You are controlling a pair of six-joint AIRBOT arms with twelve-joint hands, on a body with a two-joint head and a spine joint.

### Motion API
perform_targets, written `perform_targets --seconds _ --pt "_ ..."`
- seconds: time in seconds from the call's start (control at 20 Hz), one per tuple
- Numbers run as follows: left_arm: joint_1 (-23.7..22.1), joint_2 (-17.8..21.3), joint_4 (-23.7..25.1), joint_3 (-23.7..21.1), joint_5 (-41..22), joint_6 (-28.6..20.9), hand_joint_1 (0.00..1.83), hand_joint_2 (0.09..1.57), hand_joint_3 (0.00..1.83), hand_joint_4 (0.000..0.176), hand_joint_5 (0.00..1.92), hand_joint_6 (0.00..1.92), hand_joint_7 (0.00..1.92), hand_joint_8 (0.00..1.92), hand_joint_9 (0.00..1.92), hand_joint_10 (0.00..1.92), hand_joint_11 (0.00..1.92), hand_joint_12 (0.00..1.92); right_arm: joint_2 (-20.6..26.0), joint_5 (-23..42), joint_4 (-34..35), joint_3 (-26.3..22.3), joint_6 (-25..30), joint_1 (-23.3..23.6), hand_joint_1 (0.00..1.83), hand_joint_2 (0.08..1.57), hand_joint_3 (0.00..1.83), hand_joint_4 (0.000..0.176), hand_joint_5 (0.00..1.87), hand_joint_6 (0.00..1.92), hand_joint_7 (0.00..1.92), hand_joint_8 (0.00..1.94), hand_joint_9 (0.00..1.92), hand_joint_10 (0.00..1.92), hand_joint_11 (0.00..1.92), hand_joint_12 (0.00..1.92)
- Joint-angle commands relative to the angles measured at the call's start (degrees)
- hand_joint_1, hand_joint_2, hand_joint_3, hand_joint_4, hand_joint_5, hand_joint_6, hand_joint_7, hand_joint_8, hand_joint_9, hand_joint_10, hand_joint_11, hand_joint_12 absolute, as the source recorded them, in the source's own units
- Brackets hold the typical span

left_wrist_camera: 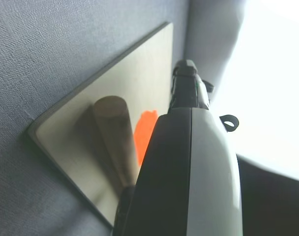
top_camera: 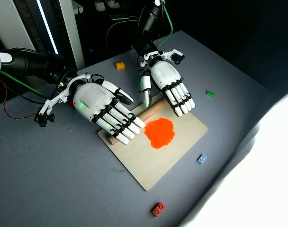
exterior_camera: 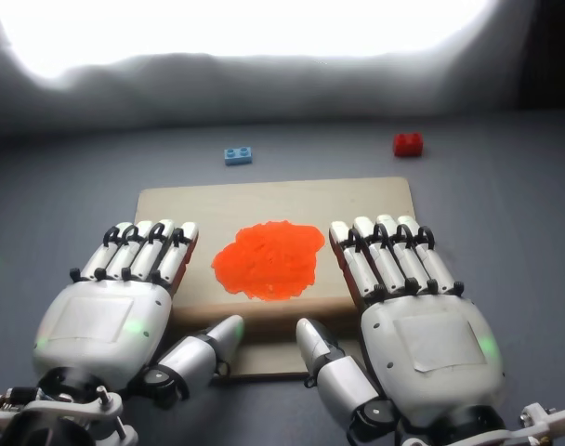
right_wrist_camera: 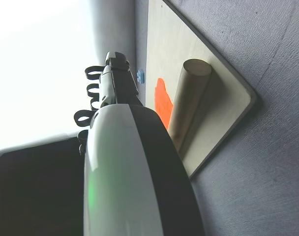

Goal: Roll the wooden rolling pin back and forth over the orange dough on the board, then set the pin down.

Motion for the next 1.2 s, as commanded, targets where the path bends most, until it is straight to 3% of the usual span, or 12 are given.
perform_targets --seconds 0.0,0.2,0.35,0.85,1.15 --pt "0.1 -0.2 3.3 0.4 -5.5 -0.4 0.00 1.35 0.04 0.000 0.00 0.00 0.00 0.00 0.00 0.00 0.02 0.02 -0.1 4.1 -4.7 0.5 0.4 -0.1 0.00 1.42 0.08 0.000 0.07 0.01 0.03 0.01 0.00 0.00 0.00 0.00" --pt "0.5 -0.5 3.3 0.8 -5.5 -1.0 0.00 1.40 0.05 0.000 0.00 0.00 0.00 0.00 0.00 0.00 0.03 0.03 -0.9 2.7 -4.6 2.2 1.0 -1.3 0.00 1.45 0.09 0.000 0.07 0.01 0.03 0.01 0.00 0.00 0.00 0.00" --pt "0.4 -0.8 3.3 0.8 -5.5 -0.9 0.00 1.43 0.00 0.000 0.00 0.00 0.02 0.00 0.01 0.00 0.00 0.16 -1.5 1.7 -4.6 3.2 1.6 -1.6 0.00 1.46 0.09 0.000 0.07 0.01 0.02 0.00 0.00 0.00 0.00 0.00" --pt "-1.3 -2.0 2.4 1.0 -5.5 0.9 0.00 1.43 0.00 0.000 0.00 0.00 0.04 0.00 0.02 0.00 0.00 0.16 -2.1 1.2 -4.6 5.3 2.1 -1.4 0.00 1.48 0.07 0.000 0.09 0.01 0.03 0.00 0.00 0.00 0.00 0.00" --pt "-1.8 -2.0 1.9 1.0 -5.5 1.3 0.00 1.43 0.00 0.000 0.00 0.00 0.02 0.00 0.02 0.00 0.00 0.20 -1.7 3.2 -8.0 5.4 2.1 -0.5 0.00 1.47 0.06 0.000 0.07 0.00 0.02 0.00 0.00 0.00 0.00 0.00"
